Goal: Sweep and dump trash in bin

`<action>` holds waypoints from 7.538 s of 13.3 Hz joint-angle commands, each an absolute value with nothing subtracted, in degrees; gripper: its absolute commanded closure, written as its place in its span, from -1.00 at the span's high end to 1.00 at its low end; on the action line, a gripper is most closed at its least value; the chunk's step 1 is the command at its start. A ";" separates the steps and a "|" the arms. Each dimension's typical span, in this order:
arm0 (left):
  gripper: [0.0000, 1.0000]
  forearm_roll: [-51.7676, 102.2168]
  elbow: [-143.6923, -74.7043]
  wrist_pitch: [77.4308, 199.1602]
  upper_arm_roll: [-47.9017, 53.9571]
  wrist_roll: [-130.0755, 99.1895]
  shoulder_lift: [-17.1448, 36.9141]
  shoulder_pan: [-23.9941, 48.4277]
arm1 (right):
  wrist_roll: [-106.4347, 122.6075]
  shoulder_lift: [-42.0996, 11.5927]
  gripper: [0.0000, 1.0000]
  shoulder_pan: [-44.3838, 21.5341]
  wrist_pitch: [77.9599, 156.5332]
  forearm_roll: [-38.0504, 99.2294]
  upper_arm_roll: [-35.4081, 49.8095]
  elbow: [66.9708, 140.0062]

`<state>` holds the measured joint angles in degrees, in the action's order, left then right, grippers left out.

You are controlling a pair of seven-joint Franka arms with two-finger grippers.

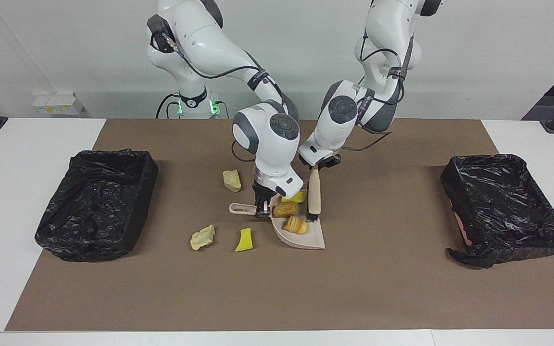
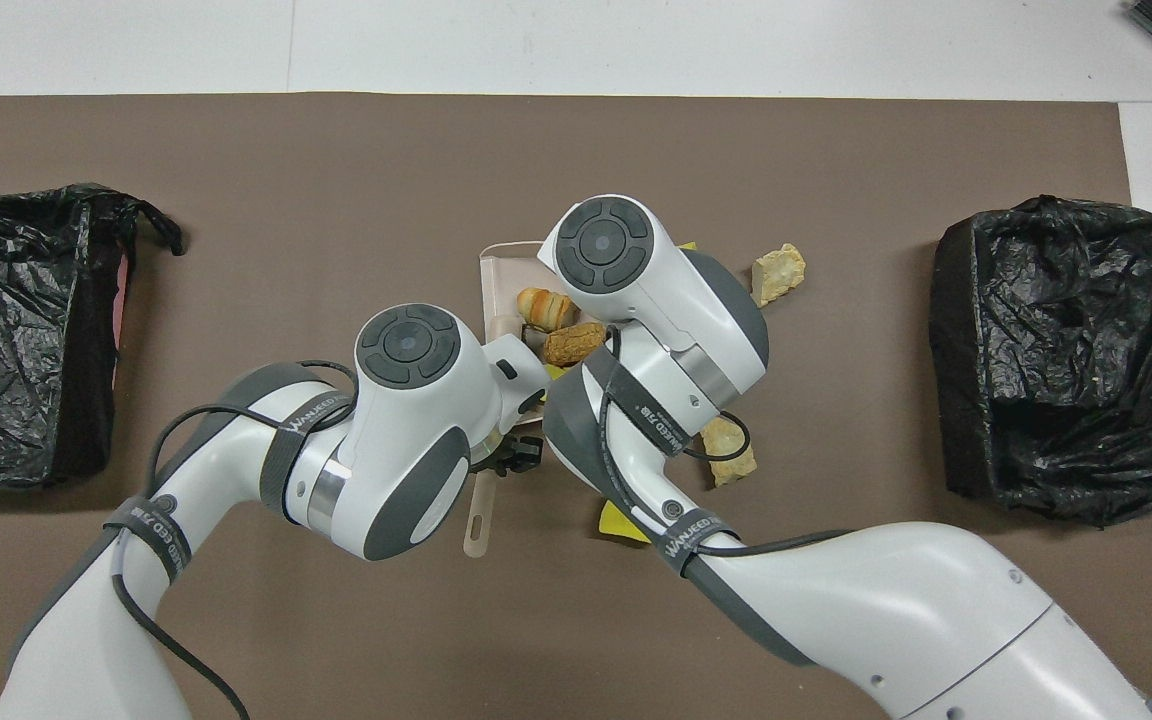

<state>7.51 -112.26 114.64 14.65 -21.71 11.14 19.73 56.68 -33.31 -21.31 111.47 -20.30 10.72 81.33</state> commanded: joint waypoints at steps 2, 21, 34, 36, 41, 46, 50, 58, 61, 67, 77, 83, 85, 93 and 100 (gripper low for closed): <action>-1.00 7.39 -112.50 108.82 14.15 -20.57 4.76 17.94 | 56.95 -31.73 -1.00 -20.48 113.64 -21.36 11.16 83.76; -1.00 14.15 -141.59 124.10 14.77 -42.89 -10.02 34.19 | 55.55 -17.51 -1.00 -13.28 114.96 -20.39 11.16 93.07; 0.70 14.33 -142.56 129.55 14.50 -36.65 -7.65 29.55 | 88.22 -8.70 -1.00 19.92 110.13 -10.11 11.07 92.90; 0.98 14.24 -140.12 129.11 14.41 -34.99 -5.81 27.87 | 93.40 -7.92 -1.00 24.41 110.21 -11.24 10.64 93.42; 1.00 13.36 -129.74 126.65 14.33 -24.99 -3.95 15.76 | 93.61 -7.48 -1.00 30.50 113.63 -23.62 10.46 99.03; 1.00 8.12 -122.61 116.64 14.24 -13.11 -4.48 5.55 | 88.52 -3.26 -1.00 28.40 118.73 -38.81 10.72 107.12; 1.00 4.04 -116.39 110.68 14.24 -6.52 -3.96 -1.21 | 79.04 0.51 -1.00 23.83 117.86 -50.86 10.72 112.57; 1.00 3.87 -108.65 104.51 14.24 4.31 -3.52 -12.48 | 76.11 1.58 -1.00 16.26 109.87 -69.85 10.72 112.33; 1.00 3.78 -99.53 95.06 14.24 3.69 -2.90 -12.48 | 76.11 1.23 -1.00 14.69 106.62 -75.13 10.99 110.66; 1.00 3.78 -90.61 83.76 14.59 3.86 -5.44 -12.30 | 72.00 -2.63 -1.00 7.66 98.53 -72.44 11.16 101.61; 1.00 3.78 -91.14 82.96 14.24 3.95 -6.07 -12.48 | 29.94 -13.09 -1.00 -4.04 89.91 -33.95 11.25 83.41; 1.00 3.78 -91.14 82.53 14.24 3.96 -6.15 -12.48 | -14.63 -29.58 -1.00 -15.02 92.80 -17.86 11.78 65.50; 1.00 3.78 -91.14 82.53 14.24 3.96 -6.15 -12.48 | -25.27 -35.48 -1.00 -20.11 95.26 -17.58 11.43 62.24; 1.00 3.78 -91.06 83.14 14.24 4.48 -6.06 -12.57 | -40.87 -45.08 -1.00 -29.09 102.66 -13.54 13.18 58.01; 1.00 0.88 -91.67 85.51 14.77 4.39 -6.15 -10.37 | -44.82 -48.34 -1.00 -32.70 106.78 -10.12 12.83 57.83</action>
<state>1.91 -91.00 84.11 15.26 3.98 -5.43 -11.43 -43.45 -47.59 -33.03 105.92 -12.69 12.54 59.84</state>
